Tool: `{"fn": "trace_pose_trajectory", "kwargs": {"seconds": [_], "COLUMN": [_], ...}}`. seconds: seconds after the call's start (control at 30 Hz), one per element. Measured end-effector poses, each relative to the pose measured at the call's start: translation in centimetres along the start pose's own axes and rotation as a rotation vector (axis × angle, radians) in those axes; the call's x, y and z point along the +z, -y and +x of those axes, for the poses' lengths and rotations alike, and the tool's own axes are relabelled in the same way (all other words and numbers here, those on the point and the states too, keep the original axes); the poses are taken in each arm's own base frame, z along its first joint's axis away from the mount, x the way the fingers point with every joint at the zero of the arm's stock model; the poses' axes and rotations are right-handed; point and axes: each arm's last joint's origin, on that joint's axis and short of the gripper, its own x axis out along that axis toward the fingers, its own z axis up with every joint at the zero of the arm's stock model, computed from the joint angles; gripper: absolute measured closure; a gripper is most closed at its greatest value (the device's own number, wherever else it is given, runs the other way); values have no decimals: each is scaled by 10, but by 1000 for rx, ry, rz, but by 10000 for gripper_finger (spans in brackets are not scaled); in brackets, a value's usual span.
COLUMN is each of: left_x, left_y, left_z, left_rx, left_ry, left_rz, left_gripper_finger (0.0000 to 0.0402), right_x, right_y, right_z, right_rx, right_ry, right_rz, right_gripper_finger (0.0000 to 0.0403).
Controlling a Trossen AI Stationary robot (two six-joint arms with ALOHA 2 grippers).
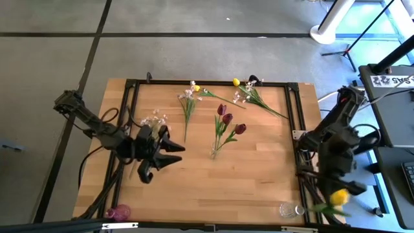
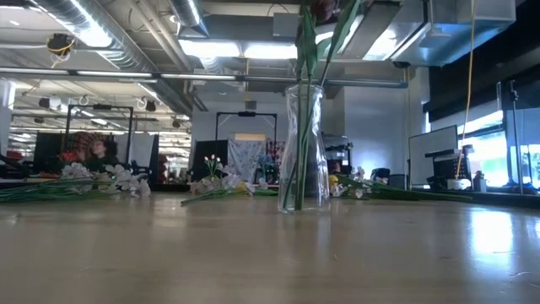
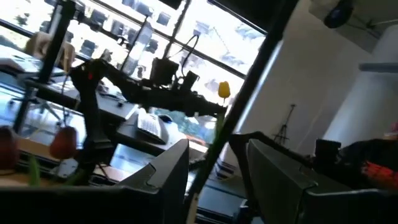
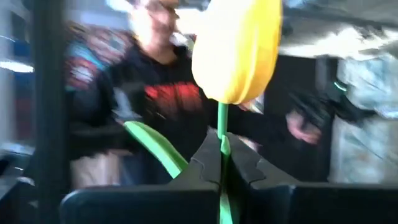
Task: Sort flowers into vase by color
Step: Put the bottom yellow tulip into the bottom transparent vase
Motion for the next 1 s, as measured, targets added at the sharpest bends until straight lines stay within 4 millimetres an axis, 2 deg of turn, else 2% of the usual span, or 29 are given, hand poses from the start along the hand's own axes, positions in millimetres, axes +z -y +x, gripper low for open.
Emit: {"fn": "trace_pose_trajectory", "kwargs": {"seconds": [0.23, 0.43, 0.67, 1.0], "left_x": [3, 5, 5, 5], "left_y": [-8, -11, -12, -12], "left_z": [4, 6, 6, 6], "left_rx": [31, 46, 50, 54], "left_ry": [16, 25, 25, 27], "left_rz": [7, -4, -14, -16], "left_gripper_finger": [241, 241, 241, 241], "right_x": [-7, -17, -12, -18], "right_y": [-17, -25, -28, -29], "right_z": [-18, -22, -31, -35], "right_rx": [68, 127, 133, 132], "right_ry": [61, 40, 60, -27], "right_rz": [1, 21, 9, 24], "right_gripper_finger": [402, 402, 402, 402]}}
